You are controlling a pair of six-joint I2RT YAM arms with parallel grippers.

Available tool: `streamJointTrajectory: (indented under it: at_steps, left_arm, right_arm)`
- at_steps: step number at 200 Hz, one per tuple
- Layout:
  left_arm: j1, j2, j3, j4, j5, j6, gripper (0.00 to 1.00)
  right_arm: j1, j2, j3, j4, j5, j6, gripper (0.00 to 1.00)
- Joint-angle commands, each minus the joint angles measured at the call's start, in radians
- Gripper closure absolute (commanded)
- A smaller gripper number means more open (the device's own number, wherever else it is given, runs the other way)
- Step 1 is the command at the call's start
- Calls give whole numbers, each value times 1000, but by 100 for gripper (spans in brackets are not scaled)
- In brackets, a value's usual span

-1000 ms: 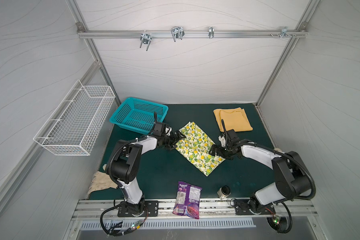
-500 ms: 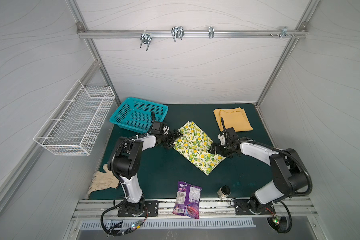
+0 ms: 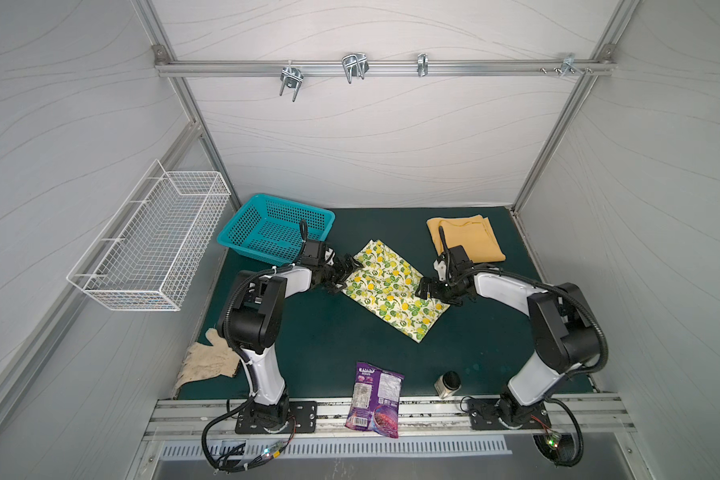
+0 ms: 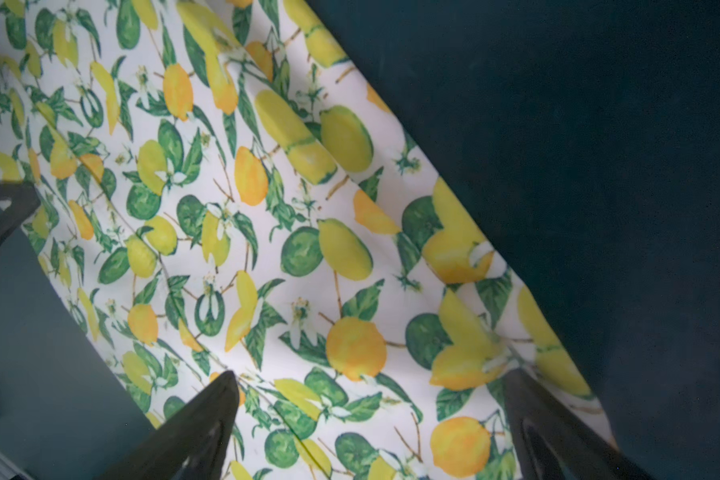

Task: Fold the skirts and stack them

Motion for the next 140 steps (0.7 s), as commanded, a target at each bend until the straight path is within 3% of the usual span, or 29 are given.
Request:
streamJointTrajectory:
  at_steps: [1,39,91,140]
  left_arm:
    - [-14,-58,-83,22,-79,-16,1]
    - [-68,-135,-185,73,-141,-50,1]
    - [-222,-286,-341,130,-277,-132,1]
    - [-234,-399,-429,107,-365,-136,1]
  right_arm:
    - [-15,116,44,-113,55,-44,1]
    - [-17,233,231,-202,70,-78,1]
    - [-13,380,515,-335,66,-109,1]
    - [11,520,793,-449,37,-147,1]
